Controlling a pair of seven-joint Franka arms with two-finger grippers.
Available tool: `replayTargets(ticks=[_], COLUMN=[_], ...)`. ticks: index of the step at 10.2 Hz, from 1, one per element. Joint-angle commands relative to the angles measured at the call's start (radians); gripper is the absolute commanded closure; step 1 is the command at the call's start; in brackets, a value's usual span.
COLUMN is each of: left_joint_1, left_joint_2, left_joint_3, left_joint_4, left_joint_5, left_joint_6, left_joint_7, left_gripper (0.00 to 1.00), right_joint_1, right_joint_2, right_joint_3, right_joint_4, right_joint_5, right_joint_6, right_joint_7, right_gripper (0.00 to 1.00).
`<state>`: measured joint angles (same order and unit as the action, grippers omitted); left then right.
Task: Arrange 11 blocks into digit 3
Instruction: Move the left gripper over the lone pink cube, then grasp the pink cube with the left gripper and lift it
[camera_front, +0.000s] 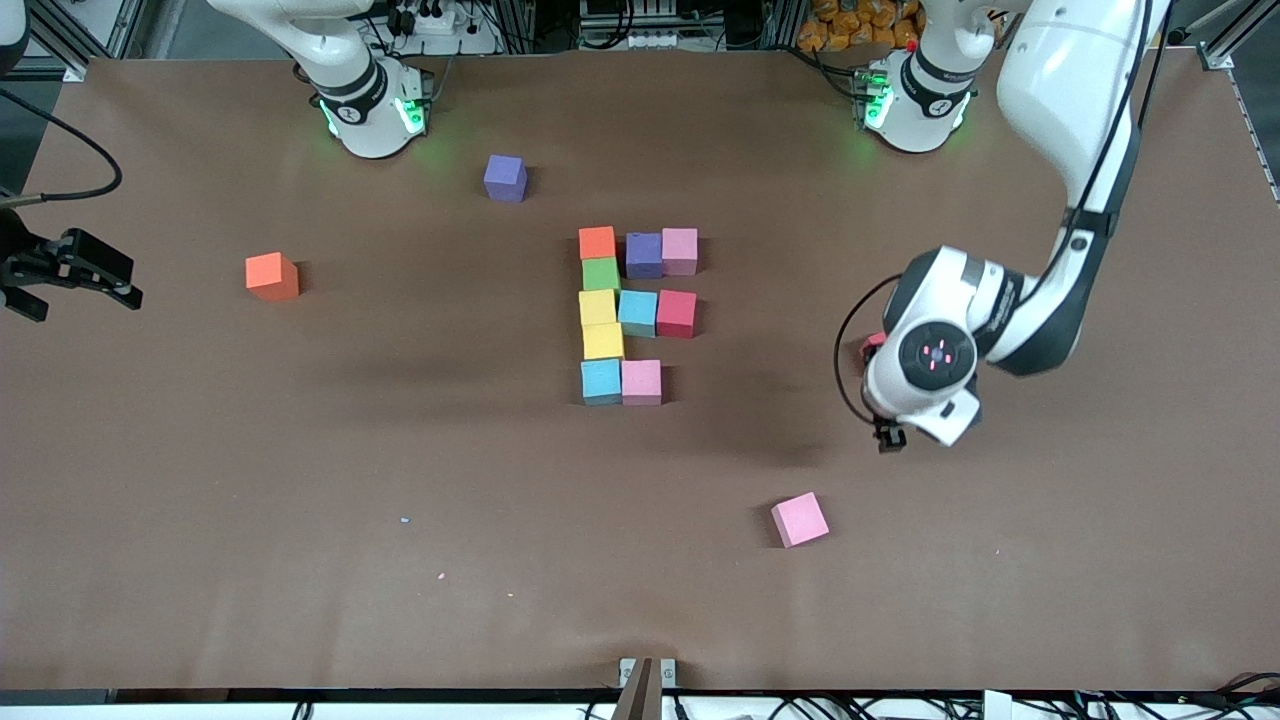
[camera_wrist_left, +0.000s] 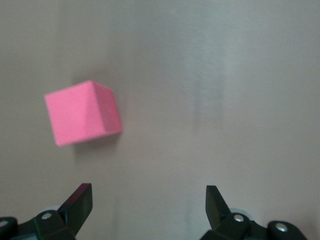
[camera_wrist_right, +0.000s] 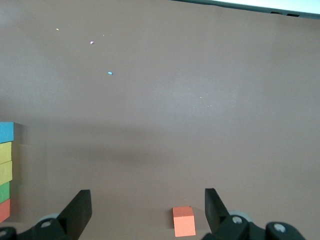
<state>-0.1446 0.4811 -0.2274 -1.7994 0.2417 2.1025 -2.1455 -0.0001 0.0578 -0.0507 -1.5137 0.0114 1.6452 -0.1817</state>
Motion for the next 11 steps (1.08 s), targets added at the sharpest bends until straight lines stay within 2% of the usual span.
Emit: replayTargets(ticks=[1,3,5,11], left_joint_1=[0.05,0.08,0.083,0.085], left_joint_2=[-0.154,-0.164,-0.167,-0.17], left_joint_3=[0.002,0.0,-0.001,-0.003], left_joint_4=[-0.285,-0.36,-0.405,-0.446], left_joint_5=[-0.013,0.022,0.022,0.016], left_joint_6=[0.172,0.253,0.28,0.281], left_joint_7=[0.012,0.012,0.01,-0.016], left_gripper=[0.0,0.0,0.0,0.0], right_joint_1=[-0.011,-0.009,-0.005,-0.008], right_joint_2=[0.005,0.005,0.005,0.007], right_joint_3=[0.006,0.006,0.006,0.008], right_joint_4=[0.015,0.015,0.015,0.043], right_joint_5=[-0.011,-0.004,-0.005,-0.001], right_joint_6=[-0.011,-0.004,0.001,0.012], right_joint_7=[0.01,0.013,0.016,0.019], right_gripper=[0.0,0.0,0.0,0.0])
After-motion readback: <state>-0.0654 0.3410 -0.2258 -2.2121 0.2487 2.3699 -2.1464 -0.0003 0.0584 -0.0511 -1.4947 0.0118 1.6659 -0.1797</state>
